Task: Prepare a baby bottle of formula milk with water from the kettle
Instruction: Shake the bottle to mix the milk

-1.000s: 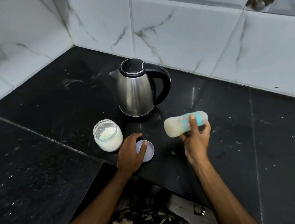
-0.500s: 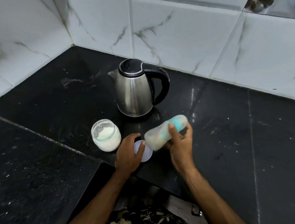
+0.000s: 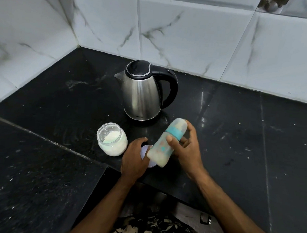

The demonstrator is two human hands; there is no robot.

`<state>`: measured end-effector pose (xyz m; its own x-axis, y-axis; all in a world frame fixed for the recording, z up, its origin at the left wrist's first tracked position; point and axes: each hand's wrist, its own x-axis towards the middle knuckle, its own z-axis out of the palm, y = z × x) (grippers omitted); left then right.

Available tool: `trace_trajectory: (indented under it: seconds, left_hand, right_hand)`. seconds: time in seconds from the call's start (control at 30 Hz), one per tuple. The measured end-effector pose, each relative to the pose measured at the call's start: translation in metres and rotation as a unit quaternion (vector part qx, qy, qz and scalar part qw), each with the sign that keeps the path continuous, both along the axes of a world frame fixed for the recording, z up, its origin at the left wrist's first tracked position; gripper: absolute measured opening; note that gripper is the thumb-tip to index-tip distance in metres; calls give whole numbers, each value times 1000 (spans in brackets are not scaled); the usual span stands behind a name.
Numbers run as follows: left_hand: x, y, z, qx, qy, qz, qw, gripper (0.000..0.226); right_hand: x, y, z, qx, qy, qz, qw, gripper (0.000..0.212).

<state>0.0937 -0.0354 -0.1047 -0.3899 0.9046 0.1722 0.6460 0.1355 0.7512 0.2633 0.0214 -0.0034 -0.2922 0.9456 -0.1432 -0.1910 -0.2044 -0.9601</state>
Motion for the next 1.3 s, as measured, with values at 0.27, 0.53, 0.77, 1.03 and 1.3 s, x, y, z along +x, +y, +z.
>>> trace_trajectory:
  seconds: [0.27, 0.53, 0.77, 1.03, 1.3]
  left_hand:
    - [3, -1, 5, 13, -1, 12, 1000, 58]
    - [7, 1, 5, 11, 6, 40, 999, 51]
    - [3, 0, 5, 5, 2, 19, 1000, 56]
    - [1, 2, 0, -1, 9, 12, 1000, 54]
    - [7, 1, 3, 14, 7, 34, 999, 49]
  right_hand:
    - [-5, 10, -1, -81, 68, -48, 993, 67]
    - [-2, 31, 3, -102, 143, -152, 973, 63]
    - [-2, 14, -5, -23, 19, 3, 1000, 62]
    - [-9, 15, -9, -52, 25, -3, 998, 61]
    - [-2, 35, -7, -97, 123, -155, 976, 57]
